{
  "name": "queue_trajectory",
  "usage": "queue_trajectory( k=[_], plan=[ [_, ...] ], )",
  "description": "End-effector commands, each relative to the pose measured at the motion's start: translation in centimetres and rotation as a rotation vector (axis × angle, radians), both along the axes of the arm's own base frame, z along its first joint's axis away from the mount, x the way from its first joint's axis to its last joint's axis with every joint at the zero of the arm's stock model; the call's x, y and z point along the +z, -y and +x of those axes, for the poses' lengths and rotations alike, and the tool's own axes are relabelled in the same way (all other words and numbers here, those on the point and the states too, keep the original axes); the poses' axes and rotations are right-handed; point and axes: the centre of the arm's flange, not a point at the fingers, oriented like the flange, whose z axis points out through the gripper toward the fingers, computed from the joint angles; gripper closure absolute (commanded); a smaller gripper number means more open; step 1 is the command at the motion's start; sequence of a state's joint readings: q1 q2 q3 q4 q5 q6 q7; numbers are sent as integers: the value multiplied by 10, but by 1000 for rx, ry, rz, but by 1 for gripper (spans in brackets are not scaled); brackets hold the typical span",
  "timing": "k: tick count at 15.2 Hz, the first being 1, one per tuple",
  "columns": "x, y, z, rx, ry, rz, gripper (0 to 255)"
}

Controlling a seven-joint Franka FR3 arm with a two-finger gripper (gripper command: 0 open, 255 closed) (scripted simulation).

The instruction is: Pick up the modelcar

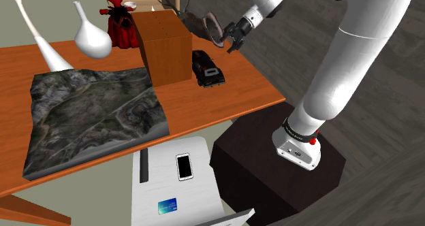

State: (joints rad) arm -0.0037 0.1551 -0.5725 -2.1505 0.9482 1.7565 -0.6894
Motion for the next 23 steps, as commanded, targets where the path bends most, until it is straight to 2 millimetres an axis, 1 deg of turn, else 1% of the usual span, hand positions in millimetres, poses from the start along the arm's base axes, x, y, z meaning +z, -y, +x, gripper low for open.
queue_trajectory(
  k=[1, 4, 7, 11, 12, 19, 21, 22, 23],
  plan=[
    [-30, 13, 12, -35, 19, 86, 0],
    [-74, 29, 32, -83, 38, 208, 0],
    [-120, 40, 51, -130, 58, 329, 0],
    [-181, 48, 78, -194, 83, 492, 0],
    [-192, 49, 83, -205, 88, 520, 0],
    [-229, 49, 83, -205, 88, 520, 0],
    [-232, 49, 83, -205, 88, 520, 0],
    [-232, 50, 80, -205, 88, 520, 255],
    [-232, 52, 77, -205, 88, 520, 255]
  ],
)
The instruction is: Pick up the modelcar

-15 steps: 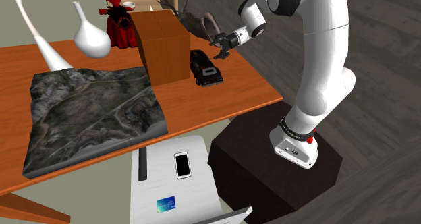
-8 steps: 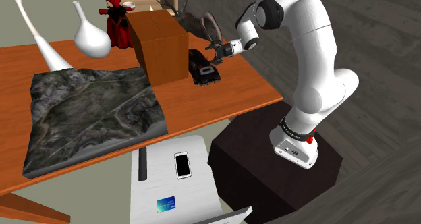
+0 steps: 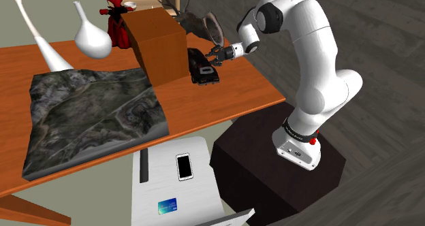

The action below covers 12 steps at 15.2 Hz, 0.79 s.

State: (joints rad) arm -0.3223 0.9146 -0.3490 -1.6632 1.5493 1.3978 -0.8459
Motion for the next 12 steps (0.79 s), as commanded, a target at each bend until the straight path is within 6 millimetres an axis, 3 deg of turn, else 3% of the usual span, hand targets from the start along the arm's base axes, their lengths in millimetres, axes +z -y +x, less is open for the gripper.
queue_trajectory(
  k=[1, 5, 7, 8, 12],
  plan=[
    [-15, 7, -12, -13, -26, 3, 255],
    [-15, 17, -11, -13, -26, 3, 255],
    [-14, 10, -14, -13, -25, 3, 255],
    [-13, 3, -6, -13, -26, 3, 255],
    [8, 3, -6, -13, -26, 3, 255]
  ],
)
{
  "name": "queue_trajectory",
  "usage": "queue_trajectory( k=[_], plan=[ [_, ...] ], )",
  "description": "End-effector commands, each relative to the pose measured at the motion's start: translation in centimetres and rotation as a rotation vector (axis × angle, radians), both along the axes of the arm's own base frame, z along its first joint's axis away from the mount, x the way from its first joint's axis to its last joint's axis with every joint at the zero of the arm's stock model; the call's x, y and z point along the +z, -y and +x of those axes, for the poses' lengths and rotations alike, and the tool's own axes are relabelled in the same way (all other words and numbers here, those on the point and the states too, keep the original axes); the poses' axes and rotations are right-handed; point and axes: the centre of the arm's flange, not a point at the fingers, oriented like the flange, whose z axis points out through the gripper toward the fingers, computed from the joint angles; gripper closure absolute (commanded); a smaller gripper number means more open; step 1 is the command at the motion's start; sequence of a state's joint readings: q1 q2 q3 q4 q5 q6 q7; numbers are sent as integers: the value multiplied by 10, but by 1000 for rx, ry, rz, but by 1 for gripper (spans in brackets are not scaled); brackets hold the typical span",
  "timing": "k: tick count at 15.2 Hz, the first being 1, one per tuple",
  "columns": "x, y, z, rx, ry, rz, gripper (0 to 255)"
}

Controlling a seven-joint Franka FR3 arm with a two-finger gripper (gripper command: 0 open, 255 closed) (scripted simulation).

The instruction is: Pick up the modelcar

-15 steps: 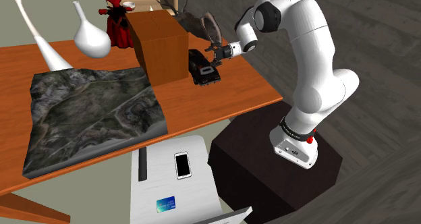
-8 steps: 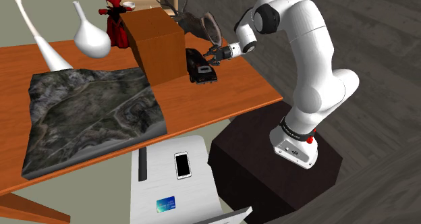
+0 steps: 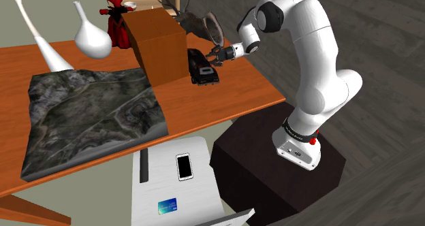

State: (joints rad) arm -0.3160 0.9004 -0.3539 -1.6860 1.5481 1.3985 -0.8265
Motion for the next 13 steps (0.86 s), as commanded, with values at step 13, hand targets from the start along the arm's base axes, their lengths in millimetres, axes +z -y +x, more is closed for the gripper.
queue_trajectory(
  k=[13],
  plan=[
    [65, 5, -2, -8, -2, -8, 255]
  ],
)
